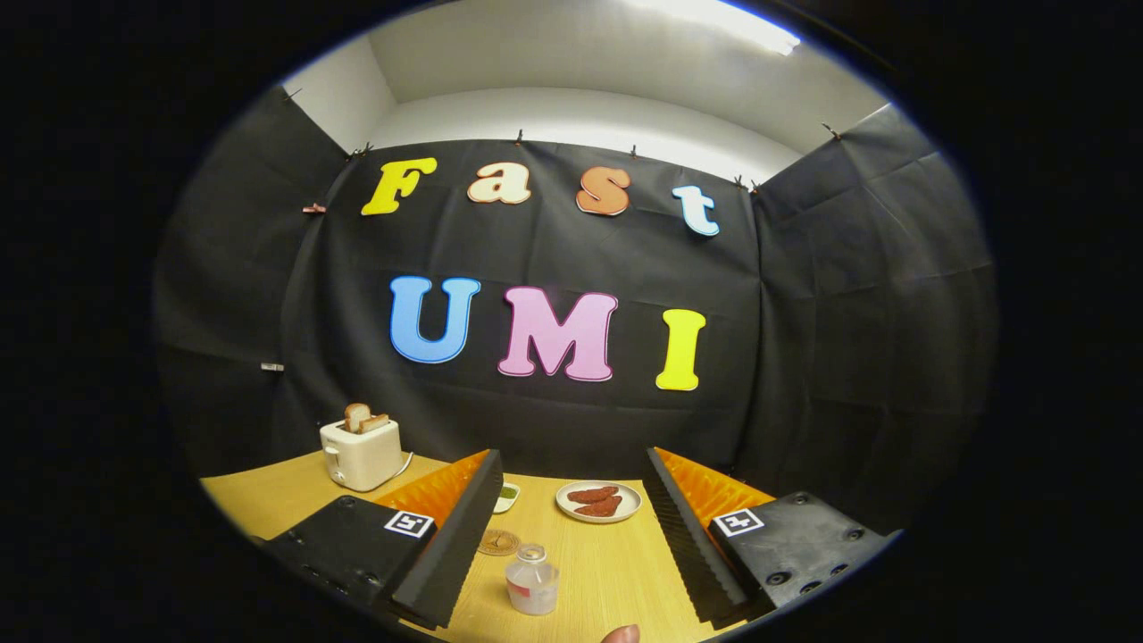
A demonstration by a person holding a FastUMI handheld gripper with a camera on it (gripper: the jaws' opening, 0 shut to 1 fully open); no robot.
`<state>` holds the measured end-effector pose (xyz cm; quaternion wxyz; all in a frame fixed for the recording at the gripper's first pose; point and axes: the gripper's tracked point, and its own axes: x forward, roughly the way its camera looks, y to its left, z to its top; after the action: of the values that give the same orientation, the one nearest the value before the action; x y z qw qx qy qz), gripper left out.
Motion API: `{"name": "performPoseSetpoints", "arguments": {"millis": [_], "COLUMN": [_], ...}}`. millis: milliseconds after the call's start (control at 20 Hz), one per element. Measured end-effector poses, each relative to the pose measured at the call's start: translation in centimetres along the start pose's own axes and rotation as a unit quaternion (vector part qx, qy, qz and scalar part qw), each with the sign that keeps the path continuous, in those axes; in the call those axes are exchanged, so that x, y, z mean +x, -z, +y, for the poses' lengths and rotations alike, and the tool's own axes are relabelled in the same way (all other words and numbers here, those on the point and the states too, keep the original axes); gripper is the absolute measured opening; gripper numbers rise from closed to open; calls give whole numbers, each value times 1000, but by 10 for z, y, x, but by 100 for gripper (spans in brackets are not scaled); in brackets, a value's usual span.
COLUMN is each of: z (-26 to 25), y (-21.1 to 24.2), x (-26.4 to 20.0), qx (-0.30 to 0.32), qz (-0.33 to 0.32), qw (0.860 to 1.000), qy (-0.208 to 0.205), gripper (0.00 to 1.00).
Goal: Take the bottle from table, then pour the juice into the cup, finally place the bottle on the coaster
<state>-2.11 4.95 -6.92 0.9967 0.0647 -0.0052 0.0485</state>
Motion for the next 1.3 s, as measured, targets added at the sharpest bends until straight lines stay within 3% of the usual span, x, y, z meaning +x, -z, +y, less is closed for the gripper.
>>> {"name": "performPoseSetpoints", "arguments": {"millis": [500, 1300], "z": [19, 32], "y": [39, 185], "x": [0, 17], "qx": [0, 23], "qz": [18, 88], "qw": [999, 994], "qy": [-38, -57], "gripper": [97, 97]}}
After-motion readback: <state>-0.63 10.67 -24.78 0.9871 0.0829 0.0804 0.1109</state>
